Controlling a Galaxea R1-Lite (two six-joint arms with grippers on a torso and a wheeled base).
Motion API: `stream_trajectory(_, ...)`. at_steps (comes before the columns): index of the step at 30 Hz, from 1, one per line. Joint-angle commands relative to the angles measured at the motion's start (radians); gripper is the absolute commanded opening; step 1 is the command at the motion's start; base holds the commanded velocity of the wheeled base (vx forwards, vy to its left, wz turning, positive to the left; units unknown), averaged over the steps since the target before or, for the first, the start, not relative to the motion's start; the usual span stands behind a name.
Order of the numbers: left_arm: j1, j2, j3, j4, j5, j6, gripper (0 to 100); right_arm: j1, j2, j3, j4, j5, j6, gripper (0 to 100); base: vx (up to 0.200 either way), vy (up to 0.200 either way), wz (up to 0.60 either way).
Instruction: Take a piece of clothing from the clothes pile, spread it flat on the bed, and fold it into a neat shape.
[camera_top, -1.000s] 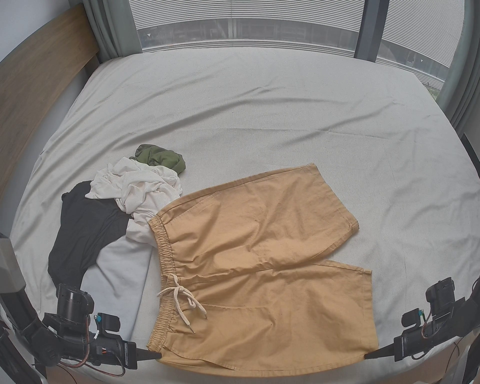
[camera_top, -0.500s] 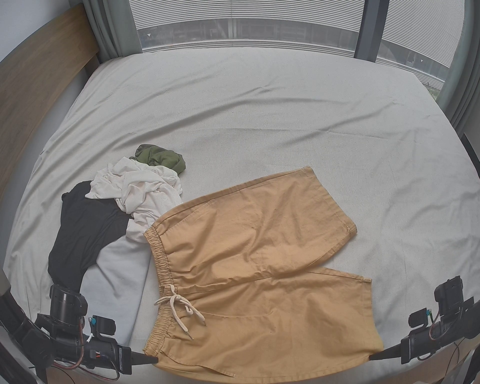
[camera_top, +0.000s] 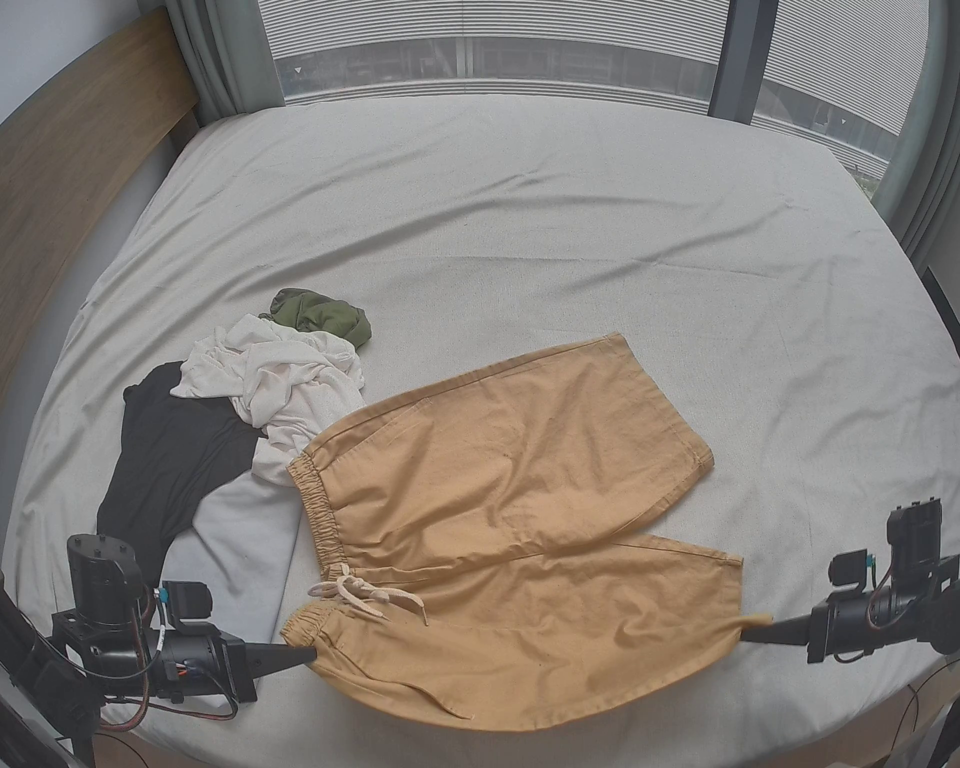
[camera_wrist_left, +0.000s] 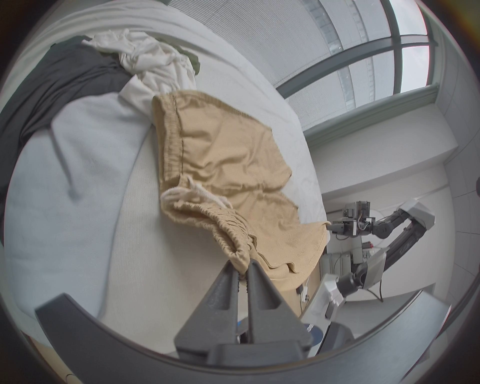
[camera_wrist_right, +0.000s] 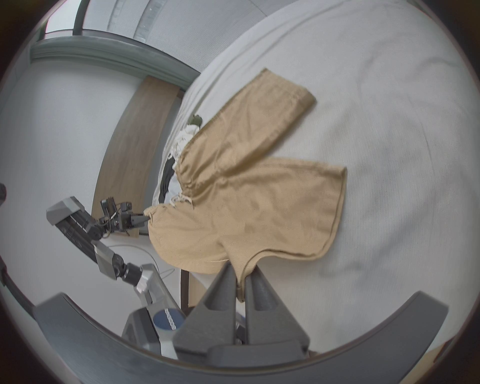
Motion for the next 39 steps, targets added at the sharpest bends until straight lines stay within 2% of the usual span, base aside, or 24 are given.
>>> stream_trajectory(1,0.000,0.001,-0.019,-0.100,0.009,-0.072,0,0.041,-0.025,-0.142,-0.004,-0.006,0.091,0,0.000,0.000,0.00)
stream_trajectory(2,0.001,0.001,-0.022,-0.120,0.016,-0.077,0,0.041,-0.025,-0.142,-0.004,-0.006,0.091,0,0.000,0.000,0.00)
stream_trajectory(5,0.000,0.001,-0.025,-0.146,0.036,-0.080,0,0.063,-0.033,-0.252,-0.003,-0.012,0.168,0,0.000,0.000,0.00)
stream_trajectory(7,0.000,0.004,-0.038,-0.149,0.043,-0.080,0,0.067,-0.031,-0.290,-0.003,-0.016,0.180,0,0.000,0.000,0.00)
stream_trajectory(12,0.000,0.013,-0.070,-0.151,0.044,-0.086,0,0.067,-0.016,-0.381,0.002,-0.047,0.183,0,0.000,0.000,0.00)
stream_trajectory(20,0.005,0.015,-0.114,-0.159,0.050,-0.152,0,0.067,0.052,-0.484,-0.004,-0.061,0.180,0,0.000,0.000,0.00)
stream_trajectory(39,0.069,0.071,-0.174,-0.165,0.056,-0.164,0,0.110,0.233,-0.787,0.014,-0.087,0.180,0,0.000,0.000,0.00)
